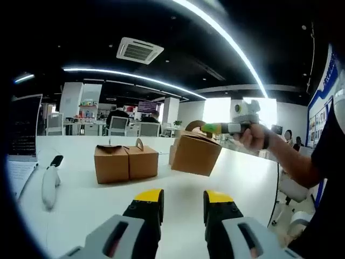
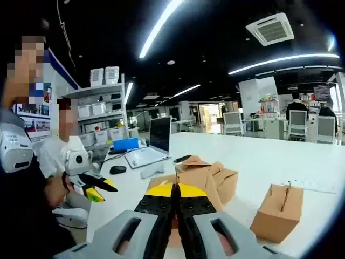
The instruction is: Pick up one paper box from the group, open the paper box, and remove the item inside
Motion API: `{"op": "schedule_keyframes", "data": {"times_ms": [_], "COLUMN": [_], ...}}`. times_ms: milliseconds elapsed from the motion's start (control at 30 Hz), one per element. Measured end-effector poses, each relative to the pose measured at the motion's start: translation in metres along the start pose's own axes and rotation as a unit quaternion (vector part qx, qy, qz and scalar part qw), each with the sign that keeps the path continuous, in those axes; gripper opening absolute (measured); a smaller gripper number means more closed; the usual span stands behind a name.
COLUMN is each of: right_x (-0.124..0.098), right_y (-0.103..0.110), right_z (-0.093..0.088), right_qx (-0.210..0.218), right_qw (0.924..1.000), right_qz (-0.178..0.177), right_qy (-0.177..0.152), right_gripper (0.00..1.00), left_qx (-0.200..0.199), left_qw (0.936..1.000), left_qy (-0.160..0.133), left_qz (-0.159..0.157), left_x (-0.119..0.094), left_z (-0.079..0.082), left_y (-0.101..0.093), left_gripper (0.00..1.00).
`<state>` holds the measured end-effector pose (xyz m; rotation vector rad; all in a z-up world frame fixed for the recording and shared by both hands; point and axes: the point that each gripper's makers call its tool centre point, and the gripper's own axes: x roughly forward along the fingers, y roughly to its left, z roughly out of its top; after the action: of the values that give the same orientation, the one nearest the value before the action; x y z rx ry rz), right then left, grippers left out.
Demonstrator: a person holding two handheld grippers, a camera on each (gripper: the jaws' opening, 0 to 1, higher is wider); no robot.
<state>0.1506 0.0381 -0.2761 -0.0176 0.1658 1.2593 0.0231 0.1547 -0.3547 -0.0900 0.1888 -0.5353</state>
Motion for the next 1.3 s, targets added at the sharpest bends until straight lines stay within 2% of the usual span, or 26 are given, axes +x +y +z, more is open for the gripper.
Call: {"op": "schedule_keyframes", "data": {"times_ms": [67, 133, 233, 367, 500, 633, 800, 1100, 1167, 1300], "right_x": [0.005, 0.011, 0.018, 0.026, 0.03, 0.035, 0.039, 0.046, 0.046, 0.045], "right_y": [0.004, 0.016, 0.024, 0.032, 0.048, 0.058, 0.055, 0.052, 0.05, 0.052], "right_z": [-0.004, -0.003, -0.005, -0.019, -0.019, -0.025, -0.031, -0.041, -0.045, -0.047], "right_qx": [-0.008, -0.01, -0.024, -0.07, -0.085, -0.102, -0.104, -0.105, -0.108, -0.11], "right_qw": [0.9996, 0.9972, 0.9917, 0.9829, 0.9743, 0.9681, 0.9663, 0.9606, 0.9601, 0.9582], "right_qz": [0.024, 0.074, 0.127, 0.167, 0.207, 0.225, 0.229, 0.249, 0.247, 0.253], "right_qy": [0.009, 0.0, 0.0, 0.03, 0.025, 0.04, 0.053, 0.066, 0.076, 0.075], "right_gripper": [0.03, 0.03, 0.03, 0.03, 0.03, 0.03, 0.03, 0.03, 0.03, 0.03], "left_qx": [-0.004, -0.007, -0.009, -0.004, -0.001, 0.001, -0.005, -0.01, -0.009, -0.019], "left_qw": [1.0, 0.9999, 0.9999, 0.9999, 0.9999, 0.9999, 0.9998, 0.9999, 0.9998, 0.9995], "left_qy": [0.005, 0.005, 0.0, -0.008, 0.006, 0.007, -0.006, -0.004, -0.009, -0.009], "left_qz": [0.005, 0.008, 0.013, 0.014, 0.013, 0.013, 0.018, 0.01, 0.017, 0.021], "left_x": [0.0, -0.002, -0.006, -0.009, -0.008, -0.009, -0.009, -0.009, -0.01, -0.011], "left_z": [-0.003, -0.004, 0.0, 0.004, -0.002, -0.001, 0.002, -0.001, 0.0, -0.006], "left_y": [0.003, 0.005, 0.008, 0.01, 0.013, 0.015, 0.019, 0.022, 0.025, 0.03], "left_gripper": [0.32, 0.32, 0.32, 0.32, 0.32, 0.32, 0.32, 0.32, 0.32, 0.32]}}
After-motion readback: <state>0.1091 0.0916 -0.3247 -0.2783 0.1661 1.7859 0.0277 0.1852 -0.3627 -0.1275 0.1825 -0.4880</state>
